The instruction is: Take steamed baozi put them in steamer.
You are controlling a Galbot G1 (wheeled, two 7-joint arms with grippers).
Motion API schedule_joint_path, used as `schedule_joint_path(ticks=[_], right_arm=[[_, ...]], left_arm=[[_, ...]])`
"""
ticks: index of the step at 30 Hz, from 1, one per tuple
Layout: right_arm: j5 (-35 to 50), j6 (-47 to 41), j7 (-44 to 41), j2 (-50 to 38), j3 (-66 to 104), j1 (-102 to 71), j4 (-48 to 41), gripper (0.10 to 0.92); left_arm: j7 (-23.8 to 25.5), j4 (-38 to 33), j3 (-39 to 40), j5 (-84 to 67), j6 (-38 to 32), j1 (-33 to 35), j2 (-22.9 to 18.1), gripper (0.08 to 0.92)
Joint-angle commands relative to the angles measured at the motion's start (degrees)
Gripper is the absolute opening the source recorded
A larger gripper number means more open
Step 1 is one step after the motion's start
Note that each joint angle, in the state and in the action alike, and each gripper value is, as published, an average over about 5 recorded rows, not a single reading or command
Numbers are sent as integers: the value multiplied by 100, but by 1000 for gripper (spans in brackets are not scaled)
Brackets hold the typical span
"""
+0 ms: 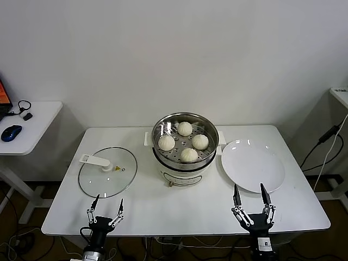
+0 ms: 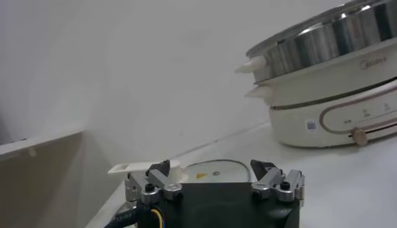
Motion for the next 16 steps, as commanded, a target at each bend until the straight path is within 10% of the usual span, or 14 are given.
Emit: schedule_joint_path(ticks=[1,16], right_arm=[[-103,242,53,153,-38,-310,-19,823],[-78,217,46,70,-24,-344,-13,823]], left_arm=[[-5,-45,4,25,-7,24,-23,823],[-5,-92,-12,37,-8,51,-44,823]])
